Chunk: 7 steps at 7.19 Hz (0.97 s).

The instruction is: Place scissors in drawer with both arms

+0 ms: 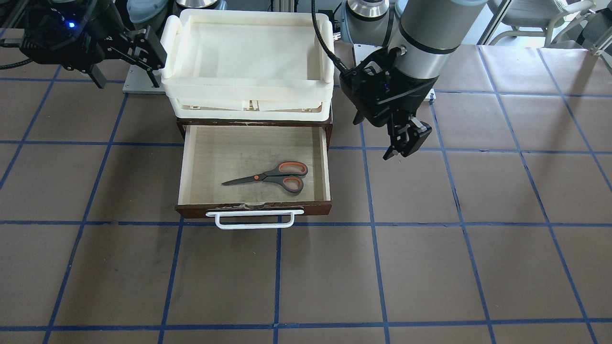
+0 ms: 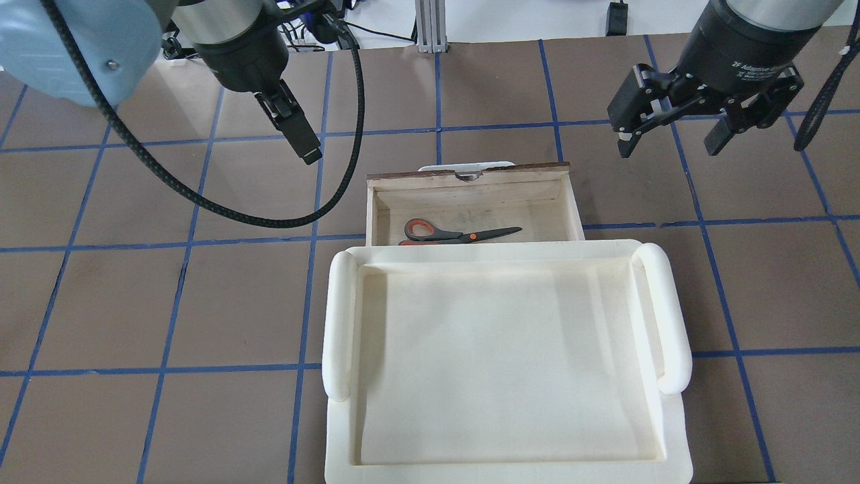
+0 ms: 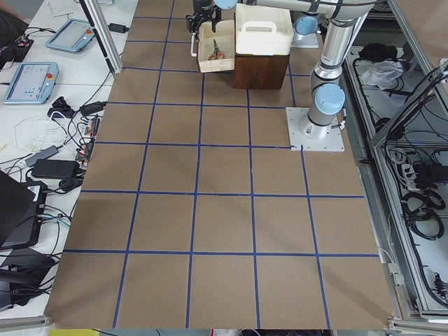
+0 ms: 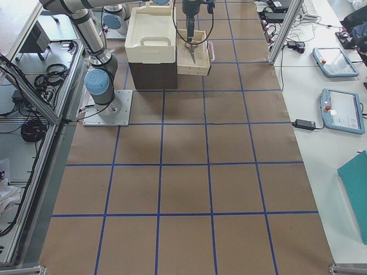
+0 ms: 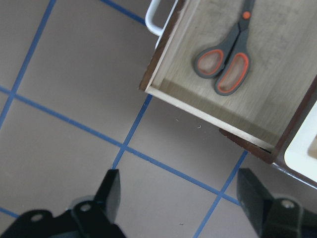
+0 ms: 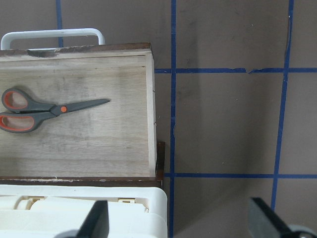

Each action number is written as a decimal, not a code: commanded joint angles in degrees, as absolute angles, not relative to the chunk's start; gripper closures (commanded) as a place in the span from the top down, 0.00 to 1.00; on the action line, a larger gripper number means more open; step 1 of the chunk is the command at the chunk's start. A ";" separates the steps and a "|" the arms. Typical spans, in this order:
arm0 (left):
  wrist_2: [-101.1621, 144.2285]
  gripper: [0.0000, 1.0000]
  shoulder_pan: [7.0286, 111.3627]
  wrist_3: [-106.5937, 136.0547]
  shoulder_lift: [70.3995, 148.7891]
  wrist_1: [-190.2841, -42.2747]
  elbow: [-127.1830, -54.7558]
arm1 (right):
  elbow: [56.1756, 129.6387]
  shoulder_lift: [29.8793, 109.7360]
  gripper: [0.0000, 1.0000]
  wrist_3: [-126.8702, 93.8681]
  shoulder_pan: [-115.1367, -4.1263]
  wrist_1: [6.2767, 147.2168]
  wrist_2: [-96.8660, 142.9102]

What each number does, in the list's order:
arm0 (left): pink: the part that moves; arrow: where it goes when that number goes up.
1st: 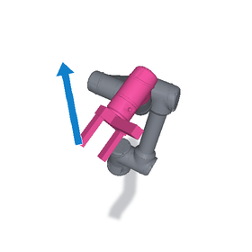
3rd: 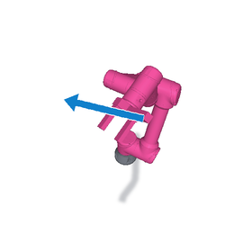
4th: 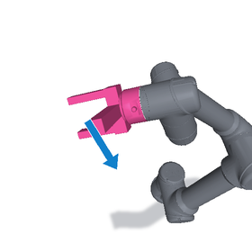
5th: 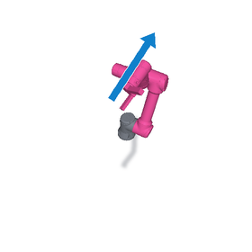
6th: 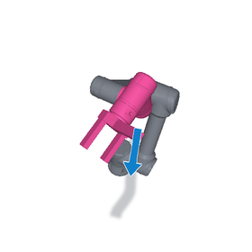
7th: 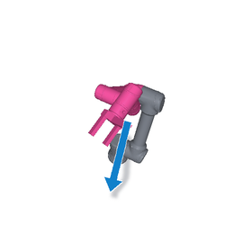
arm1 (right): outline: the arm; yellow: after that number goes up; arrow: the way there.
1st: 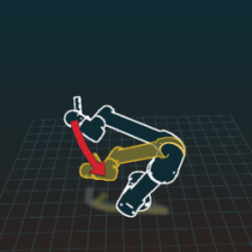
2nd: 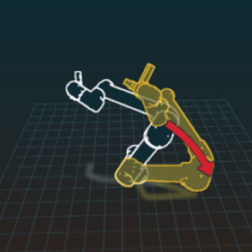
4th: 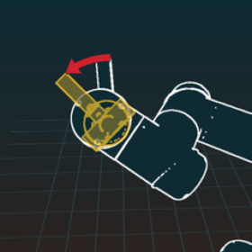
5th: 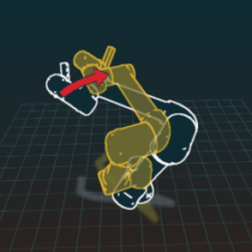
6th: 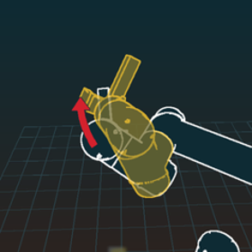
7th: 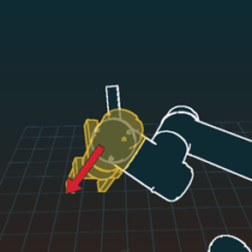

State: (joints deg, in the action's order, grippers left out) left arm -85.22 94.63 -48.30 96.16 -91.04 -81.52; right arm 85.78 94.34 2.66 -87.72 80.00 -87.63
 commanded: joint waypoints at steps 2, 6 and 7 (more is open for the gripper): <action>-87.43 1.00 91.23 -36.15 92.30 -91.14 -82.52 | 85.78 94.66 1.00 1.15 -87.71 80.16 -88.33; -88.41 1.00 90.62 -9.99 89.22 -90.79 -85.86 | 85.78 94.31 1.00 1.14 -87.71 82.97 -88.24; -87.98 1.00 90.44 -10.19 88.43 -90.88 -86.83 | 85.78 94.22 1.00 1.14 -87.71 82.97 -88.24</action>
